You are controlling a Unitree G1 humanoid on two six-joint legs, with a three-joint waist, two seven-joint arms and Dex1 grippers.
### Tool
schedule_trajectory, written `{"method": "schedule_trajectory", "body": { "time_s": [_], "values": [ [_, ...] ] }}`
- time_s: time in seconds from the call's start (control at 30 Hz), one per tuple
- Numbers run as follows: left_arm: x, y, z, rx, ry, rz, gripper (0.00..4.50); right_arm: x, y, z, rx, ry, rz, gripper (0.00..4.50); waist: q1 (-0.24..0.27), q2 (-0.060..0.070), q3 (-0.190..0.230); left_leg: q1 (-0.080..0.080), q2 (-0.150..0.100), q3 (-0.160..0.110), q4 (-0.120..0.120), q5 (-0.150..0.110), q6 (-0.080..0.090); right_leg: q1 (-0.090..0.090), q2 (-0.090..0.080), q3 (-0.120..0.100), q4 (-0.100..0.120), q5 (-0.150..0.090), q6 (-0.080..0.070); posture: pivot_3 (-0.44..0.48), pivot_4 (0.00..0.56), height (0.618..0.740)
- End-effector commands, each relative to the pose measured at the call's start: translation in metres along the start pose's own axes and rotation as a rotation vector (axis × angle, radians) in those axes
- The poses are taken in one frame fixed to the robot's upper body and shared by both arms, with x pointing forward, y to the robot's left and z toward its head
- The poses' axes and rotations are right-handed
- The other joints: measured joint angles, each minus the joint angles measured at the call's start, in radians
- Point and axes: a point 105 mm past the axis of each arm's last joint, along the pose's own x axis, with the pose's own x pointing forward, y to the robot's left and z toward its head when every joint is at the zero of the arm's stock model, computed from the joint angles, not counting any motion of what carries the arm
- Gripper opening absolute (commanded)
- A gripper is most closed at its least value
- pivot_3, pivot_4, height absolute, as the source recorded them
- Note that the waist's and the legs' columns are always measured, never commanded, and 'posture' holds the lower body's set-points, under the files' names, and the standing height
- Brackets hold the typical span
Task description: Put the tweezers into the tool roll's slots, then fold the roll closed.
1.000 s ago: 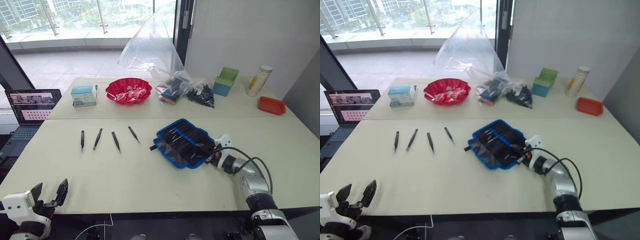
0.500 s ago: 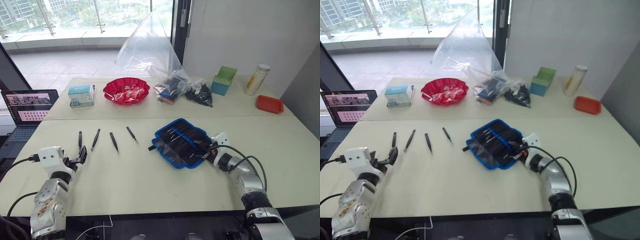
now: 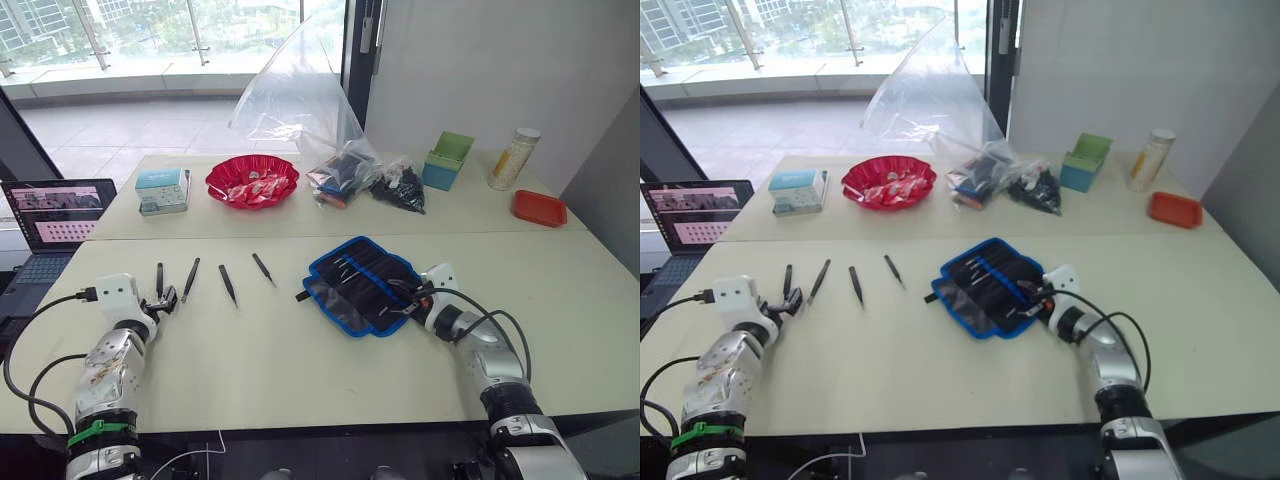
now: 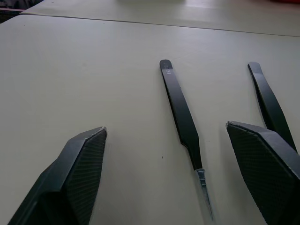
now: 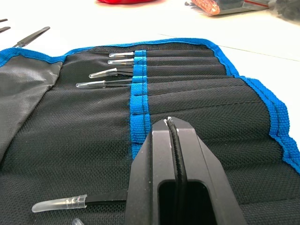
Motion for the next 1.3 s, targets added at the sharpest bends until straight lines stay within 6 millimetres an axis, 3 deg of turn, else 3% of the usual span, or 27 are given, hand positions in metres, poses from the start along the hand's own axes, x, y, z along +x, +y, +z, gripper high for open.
{"method": "schedule_trajectory", "body": {
  "time_s": [0.03,0.33,0.63,0.77,0.9,1.0,1.1,1.2,1.3],
  "values": [
    [0.003,-0.008,-0.007,-0.003,0.038,-0.024,3.02,0.001,0.001,0.002,0.004,-0.009,-0.007,0.00,0.000,0.000,0.000,0.000,0.000,0.000,0.000,0.000,0.000,0.000,0.000,0.000,0.000,0.000,0.000,0.000,0.150,0.740],
    [0.009,-0.017,-0.006,0.022,0.051,-0.032,0.03,0.001,0.001,0.002,0.002,-0.011,-0.015,0.00,0.004,0.000,0.000,0.000,0.000,0.000,0.000,0.000,0.000,0.000,0.000,0.000,0.000,0.000,0.000,0.000,0.150,0.740],
    [0.004,-0.015,0.051,0.072,-0.168,-0.034,0.03,-0.001,-0.002,0.003,0.000,-0.015,-0.036,0.00,0.001,-0.001,0.000,-0.001,0.000,0.000,0.000,0.000,0.000,-0.001,0.000,0.000,0.000,0.000,0.000,0.000,0.150,0.740],
    [-0.007,-0.049,0.092,0.160,-0.322,-0.190,0.03,-0.002,-0.003,0.003,-0.001,-0.019,-0.042,0.00,-0.001,-0.001,0.000,-0.005,0.000,0.000,0.001,0.000,0.000,-0.004,0.000,0.000,0.000,0.000,0.000,0.000,0.150,0.740],
    [-0.019,-0.098,0.110,0.261,-0.383,-0.410,0.03,-0.002,-0.004,0.006,0.002,-0.033,-0.046,0.00,0.000,-0.001,0.000,-0.007,0.000,0.000,0.001,0.000,-0.001,-0.006,0.000,0.000,0.000,0.000,0.000,0.000,0.150,0.740],
    [-0.027,-0.137,0.110,0.345,-0.358,-0.607,0.03,-0.003,-0.005,0.014,-0.002,-0.068,-0.052,0.00,-0.002,-0.001,0.000,-0.008,0.000,0.000,0.001,0.000,-0.001,-0.007,0.000,0.000,0.000,0.001,0.000,0.000,0.150,0.740],
    [-0.030,-0.158,0.108,0.396,-0.331,-0.699,0.03,-0.005,-0.009,0.024,-0.002,-0.111,-0.071,0.00,-0.007,-0.001,0.000,-0.013,0.000,0.000,0.001,0.001,-0.001,-0.012,0.000,0.000,0.001,0.001,0.000,0.000,0.150,0.740],
    [-0.029,-0.187,0.081,0.495,-0.124,-0.813,0.03,-0.006,-0.010,0.038,-0.009,-0.151,-0.060,0.00,-0.014,-0.001,0.001,-0.016,0.000,0.000,0.002,0.001,-0.001,-0.015,0.000,0.000,0.001,0.001,0.000,0.000,0.150,0.740],
    [-0.039,-0.215,0.067,0.544,-0.016,-0.939,0.03,-0.006,-0.004,0.035,-0.005,-0.122,-0.031,0.00,-0.023,-0.001,0.001,-0.017,-0.001,0.000,0.002,0.001,-0.001,-0.015,0.000,0.000,0.002,0.001,0.000,0.000,0.150,0.740]
  ]
}}
